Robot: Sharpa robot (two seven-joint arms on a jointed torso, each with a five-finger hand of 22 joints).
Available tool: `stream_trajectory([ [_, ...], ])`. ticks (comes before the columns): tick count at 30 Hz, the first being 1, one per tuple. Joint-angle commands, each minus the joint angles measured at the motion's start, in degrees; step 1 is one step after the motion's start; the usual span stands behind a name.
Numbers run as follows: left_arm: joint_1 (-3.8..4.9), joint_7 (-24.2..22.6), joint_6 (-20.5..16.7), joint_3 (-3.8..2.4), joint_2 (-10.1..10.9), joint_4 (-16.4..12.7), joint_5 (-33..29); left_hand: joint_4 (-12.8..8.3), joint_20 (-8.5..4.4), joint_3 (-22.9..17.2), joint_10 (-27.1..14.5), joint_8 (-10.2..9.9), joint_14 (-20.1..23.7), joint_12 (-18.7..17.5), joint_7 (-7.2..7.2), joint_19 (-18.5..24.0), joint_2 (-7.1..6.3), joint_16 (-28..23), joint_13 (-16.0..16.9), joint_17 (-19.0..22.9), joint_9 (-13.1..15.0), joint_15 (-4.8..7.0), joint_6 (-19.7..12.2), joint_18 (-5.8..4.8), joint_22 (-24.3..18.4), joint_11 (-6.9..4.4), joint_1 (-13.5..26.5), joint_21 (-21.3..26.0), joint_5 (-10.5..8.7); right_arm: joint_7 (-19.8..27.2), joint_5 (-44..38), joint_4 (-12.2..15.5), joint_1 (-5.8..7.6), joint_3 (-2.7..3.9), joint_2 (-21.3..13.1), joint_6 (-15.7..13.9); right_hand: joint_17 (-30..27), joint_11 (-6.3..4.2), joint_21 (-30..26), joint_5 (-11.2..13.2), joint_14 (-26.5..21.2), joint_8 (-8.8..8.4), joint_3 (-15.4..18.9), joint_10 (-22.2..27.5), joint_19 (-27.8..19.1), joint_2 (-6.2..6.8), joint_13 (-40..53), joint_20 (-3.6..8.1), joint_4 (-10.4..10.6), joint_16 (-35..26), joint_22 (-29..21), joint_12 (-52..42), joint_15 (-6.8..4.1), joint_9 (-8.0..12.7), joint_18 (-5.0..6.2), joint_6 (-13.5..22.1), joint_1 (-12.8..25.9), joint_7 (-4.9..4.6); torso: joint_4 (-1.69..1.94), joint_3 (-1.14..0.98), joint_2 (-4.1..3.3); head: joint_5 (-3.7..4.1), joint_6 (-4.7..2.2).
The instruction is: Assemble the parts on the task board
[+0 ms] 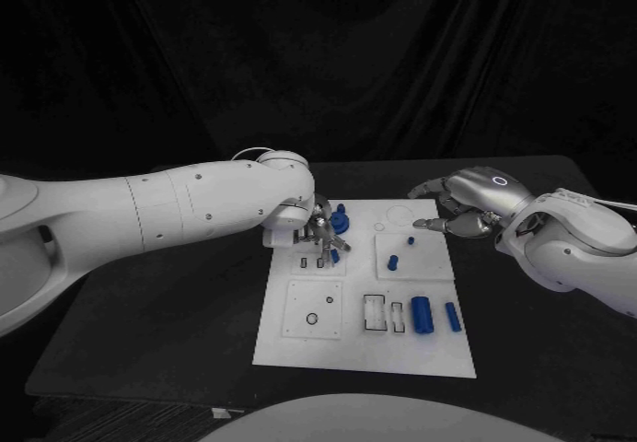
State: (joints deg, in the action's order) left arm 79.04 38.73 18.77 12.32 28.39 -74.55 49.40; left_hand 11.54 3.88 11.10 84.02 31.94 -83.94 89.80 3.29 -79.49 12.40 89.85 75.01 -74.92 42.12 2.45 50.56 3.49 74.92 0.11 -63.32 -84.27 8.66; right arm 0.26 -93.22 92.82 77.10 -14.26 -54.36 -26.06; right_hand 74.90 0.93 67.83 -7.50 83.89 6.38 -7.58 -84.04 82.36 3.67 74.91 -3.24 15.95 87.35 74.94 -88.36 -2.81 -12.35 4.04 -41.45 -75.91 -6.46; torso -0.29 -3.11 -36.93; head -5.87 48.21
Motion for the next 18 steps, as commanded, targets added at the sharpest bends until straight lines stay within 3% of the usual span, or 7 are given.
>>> stream_trajectory([
  [1,-0.21,-1.3,-0.5,-0.05,-0.1,0.1,-0.1,-0.3,-0.21,-0.6,6.0,-0.6,-6.1,0.2,0.0,0.1,-0.01,0.2,15.0,-15.1,0.1,0.36,0.2,-0.37,3.9,-0.46,-0.9,0.4,0.32,-1.1,-0.4,0.0,-0.21,0.04,-0.1,0.0,12.1,-0.25,-0.4,-0.3,5.2,0.34,0.4,-3.7,-0.4,-0.55,12.6,-0.01,-0.1,-0.4,8.9,0.5,-0.24,0.1,0.53,-0.4,-0.2,0.08,-0.05,-0.03,0.03,-0.08,0.26],
  [18,-0.49,-1.9,-0.4,-0.05,-0.3,0.7,-0.1,-2.6,-0.23,-3.0,6.0,-2.8,-6.1,0.2,-0.12,0.3,-0.29,0.2,15.0,-15.1,1.2,0.41,0.8,-0.3,3.8,-0.54,-2.7,0.7,2.04,-1.3,-0.4,-0.2,-0.56,0.04,0.0,0.5,11.7,-0.24,-0.9,-0.3,5.1,0.32,0.4,-3.5,-0.5,-0.58,12.3,-0.01,-0.2,-0.8,8.8,0.7,-0.24,0.1,0.62,-0.5,-0.2,0.07,-0.05,-0.07,0.06,0.1,0.91],
])
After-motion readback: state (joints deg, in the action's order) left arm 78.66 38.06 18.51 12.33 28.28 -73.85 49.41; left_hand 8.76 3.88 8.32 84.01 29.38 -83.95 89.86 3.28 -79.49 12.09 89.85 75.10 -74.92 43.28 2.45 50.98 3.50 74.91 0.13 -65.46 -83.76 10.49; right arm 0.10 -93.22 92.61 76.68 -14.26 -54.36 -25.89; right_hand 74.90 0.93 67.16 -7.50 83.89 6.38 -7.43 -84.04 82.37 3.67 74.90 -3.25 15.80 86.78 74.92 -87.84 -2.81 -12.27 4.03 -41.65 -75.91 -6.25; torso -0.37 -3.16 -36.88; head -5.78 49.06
